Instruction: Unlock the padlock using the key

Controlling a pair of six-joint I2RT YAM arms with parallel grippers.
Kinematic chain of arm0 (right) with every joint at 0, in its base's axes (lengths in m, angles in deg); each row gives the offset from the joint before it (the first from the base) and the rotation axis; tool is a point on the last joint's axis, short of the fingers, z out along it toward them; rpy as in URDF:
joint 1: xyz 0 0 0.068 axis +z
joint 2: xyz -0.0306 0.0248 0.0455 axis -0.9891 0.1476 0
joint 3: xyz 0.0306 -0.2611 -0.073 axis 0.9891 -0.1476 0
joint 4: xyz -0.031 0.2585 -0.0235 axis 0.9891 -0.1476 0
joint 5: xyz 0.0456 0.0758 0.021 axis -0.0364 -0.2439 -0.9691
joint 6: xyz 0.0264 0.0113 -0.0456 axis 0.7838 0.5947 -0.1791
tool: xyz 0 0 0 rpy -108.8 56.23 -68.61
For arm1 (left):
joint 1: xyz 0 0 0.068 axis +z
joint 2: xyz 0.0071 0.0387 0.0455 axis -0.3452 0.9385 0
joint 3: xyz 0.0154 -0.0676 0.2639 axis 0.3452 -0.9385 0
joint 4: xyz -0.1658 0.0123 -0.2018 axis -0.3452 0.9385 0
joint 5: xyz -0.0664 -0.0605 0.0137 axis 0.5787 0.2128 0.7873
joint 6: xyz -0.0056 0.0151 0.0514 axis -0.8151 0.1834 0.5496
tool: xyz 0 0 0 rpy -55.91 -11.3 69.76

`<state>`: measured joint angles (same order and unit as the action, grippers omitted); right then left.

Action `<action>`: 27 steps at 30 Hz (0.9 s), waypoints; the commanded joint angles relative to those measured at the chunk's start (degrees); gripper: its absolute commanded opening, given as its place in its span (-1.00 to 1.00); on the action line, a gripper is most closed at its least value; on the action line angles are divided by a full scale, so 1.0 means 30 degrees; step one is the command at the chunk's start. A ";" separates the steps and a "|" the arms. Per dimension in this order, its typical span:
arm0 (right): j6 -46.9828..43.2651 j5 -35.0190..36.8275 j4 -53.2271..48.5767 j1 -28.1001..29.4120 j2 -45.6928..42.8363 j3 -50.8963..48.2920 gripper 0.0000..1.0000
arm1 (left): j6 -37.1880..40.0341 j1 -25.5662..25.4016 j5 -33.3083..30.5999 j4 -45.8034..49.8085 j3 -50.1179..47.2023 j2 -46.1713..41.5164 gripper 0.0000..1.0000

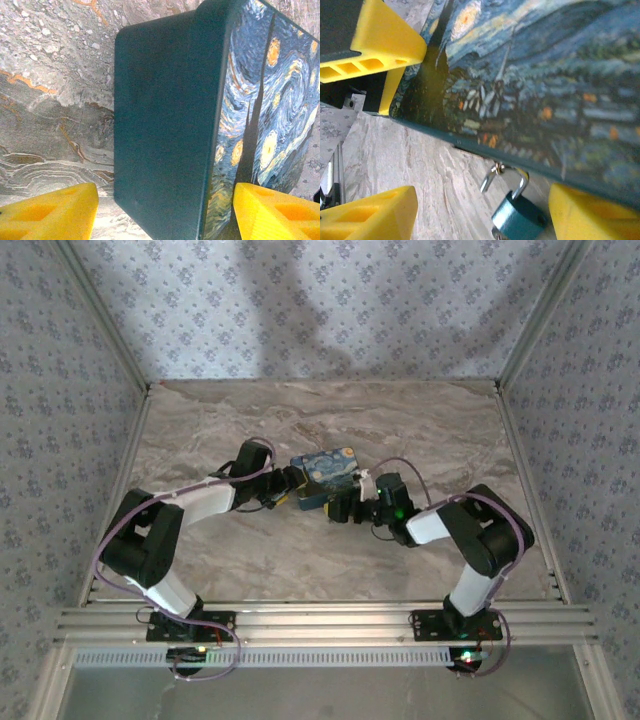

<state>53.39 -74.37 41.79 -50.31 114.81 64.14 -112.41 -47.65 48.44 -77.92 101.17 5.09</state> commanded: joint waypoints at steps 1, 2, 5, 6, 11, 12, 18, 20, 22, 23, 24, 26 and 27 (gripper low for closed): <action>-0.0351 -0.0801 0.1220 -0.0083 0.0762 0.0585 0.42 | 0.0080 -0.0224 -0.0218 0.0440 -0.0438 0.0542 0.41; -0.0255 -0.0889 0.1370 -0.0096 0.0937 0.0643 0.42 | 0.0051 -0.0235 -0.0211 0.0428 -0.0438 0.0531 0.42; 0.0223 -0.1400 0.2088 -0.0090 0.1461 0.0822 0.38 | 0.0043 -0.0246 -0.0198 0.0433 -0.0436 0.0527 0.41; 0.0303 -0.1568 0.2286 -0.0131 0.1532 0.0822 0.35 | 0.0030 -0.0239 -0.0215 0.0428 -0.0436 0.0528 0.41; 0.0172 -0.1856 0.2545 -0.0199 0.1447 0.0541 0.21 | 0.0052 -0.0250 -0.0215 0.0429 -0.0438 0.0544 0.41; 0.0135 -0.1900 0.2595 -0.0231 0.1423 0.0434 0.18 | 0.0048 -0.0241 -0.0203 0.0428 -0.0416 0.0556 0.41; 0.0146 -0.2006 0.2722 -0.0545 0.1417 0.0040 0.03 | 0.0003 -0.0262 -0.0186 0.0398 -0.0412 0.0615 0.41; 0.0106 -0.2076 0.2708 -0.0557 0.1441 0.0017 -0.01 | 0.0023 -0.0253 -0.0186 0.0398 -0.0438 0.0616 0.41; 0.0075 -0.2181 0.2671 -0.0557 0.1460 0.0033 -0.06 | 0.0016 -0.0240 -0.0186 0.0398 -0.0446 0.0600 0.41; 0.0046 -0.2224 0.2638 -0.0568 0.1446 0.0026 -0.08 | 0.0003 -0.0251 -0.0186 0.0402 -0.0431 0.0586 0.41; 0.0019 -0.2191 0.2544 -0.0585 0.1460 0.0042 -0.13 | 0.0019 -0.0232 -0.0189 0.0431 -0.0417 0.0586 0.41; -0.0065 -0.2168 0.2365 -0.0586 0.1474 0.0073 -0.18 | 0.0003 -0.0243 -0.0202 0.0431 -0.0409 0.0585 0.41; -0.0096 -0.2138 0.2277 -0.0586 0.1474 0.0086 -0.20 | -0.0009 -0.0250 -0.0214 0.0428 -0.0409 0.0586 0.41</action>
<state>54.03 -79.46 47.91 -51.84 118.98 64.80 -112.43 -47.96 48.44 -78.91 101.17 5.49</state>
